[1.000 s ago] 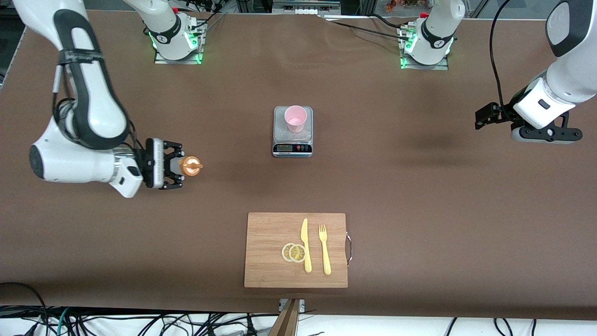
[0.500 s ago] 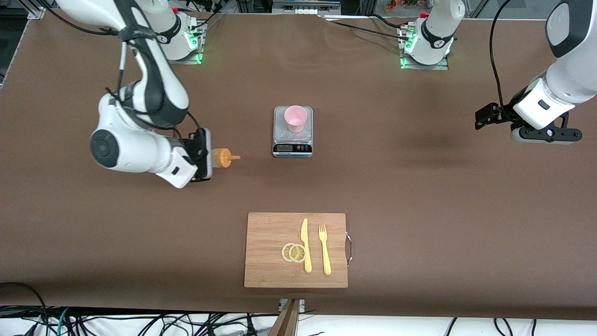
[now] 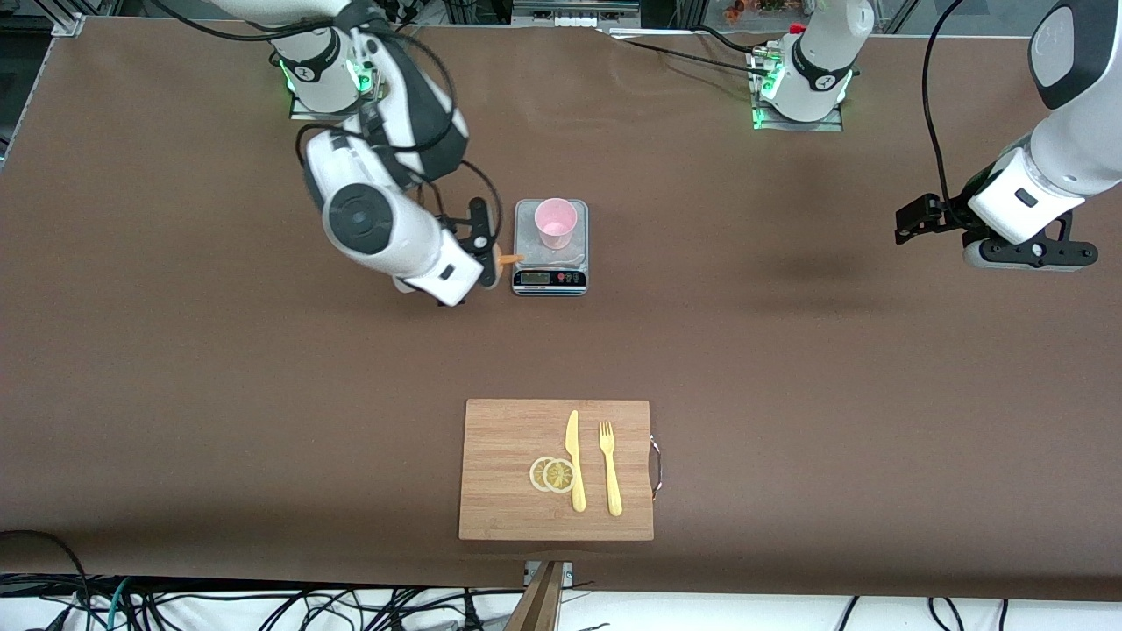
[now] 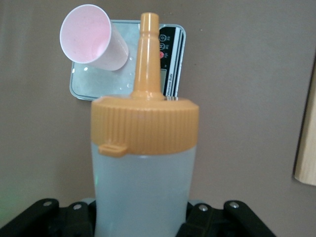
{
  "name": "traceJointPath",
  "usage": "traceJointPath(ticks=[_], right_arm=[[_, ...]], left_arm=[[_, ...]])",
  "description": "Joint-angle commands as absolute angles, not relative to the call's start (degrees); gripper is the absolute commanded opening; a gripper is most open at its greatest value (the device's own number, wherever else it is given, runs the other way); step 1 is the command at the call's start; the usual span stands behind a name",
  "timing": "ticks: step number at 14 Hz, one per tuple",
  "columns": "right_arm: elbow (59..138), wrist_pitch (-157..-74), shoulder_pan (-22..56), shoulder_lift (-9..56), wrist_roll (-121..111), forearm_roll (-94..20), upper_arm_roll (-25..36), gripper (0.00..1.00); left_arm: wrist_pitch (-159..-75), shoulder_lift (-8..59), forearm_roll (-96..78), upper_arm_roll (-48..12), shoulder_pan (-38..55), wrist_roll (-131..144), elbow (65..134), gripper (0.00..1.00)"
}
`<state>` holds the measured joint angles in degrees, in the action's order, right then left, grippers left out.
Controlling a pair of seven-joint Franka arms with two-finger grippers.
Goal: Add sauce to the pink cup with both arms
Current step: 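Lift the sauce bottle with the right gripper toward the pink cup, then tilt the bottle nozzle into the pink cup with the right gripper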
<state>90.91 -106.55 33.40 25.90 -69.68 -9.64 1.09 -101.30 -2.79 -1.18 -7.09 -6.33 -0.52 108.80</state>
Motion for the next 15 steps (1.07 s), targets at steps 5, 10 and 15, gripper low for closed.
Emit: traceJointPath(ticks=[5, 10, 15], right_arm=[[91.1, -106.3, 38.7, 27.3, -67.8, -1.7, 1.7, 0.00], [91.7, -105.8, 41.1, 27.7, -67.6, 0.4, 1.7, 0.00], [91.7, -105.6, 43.2, 28.8, -67.5, 3.1, 1.8, 0.00]], left_arm=[[-100.3, -2.2, -0.4, -7.5, -6.9, -1.5, 107.5, 1.00], [-100.3, -2.2, -0.4, -7.5, -7.0, -1.5, 107.5, 1.00], [-100.3, -2.0, -0.4, -7.5, -7.0, -1.6, 107.5, 1.00]])
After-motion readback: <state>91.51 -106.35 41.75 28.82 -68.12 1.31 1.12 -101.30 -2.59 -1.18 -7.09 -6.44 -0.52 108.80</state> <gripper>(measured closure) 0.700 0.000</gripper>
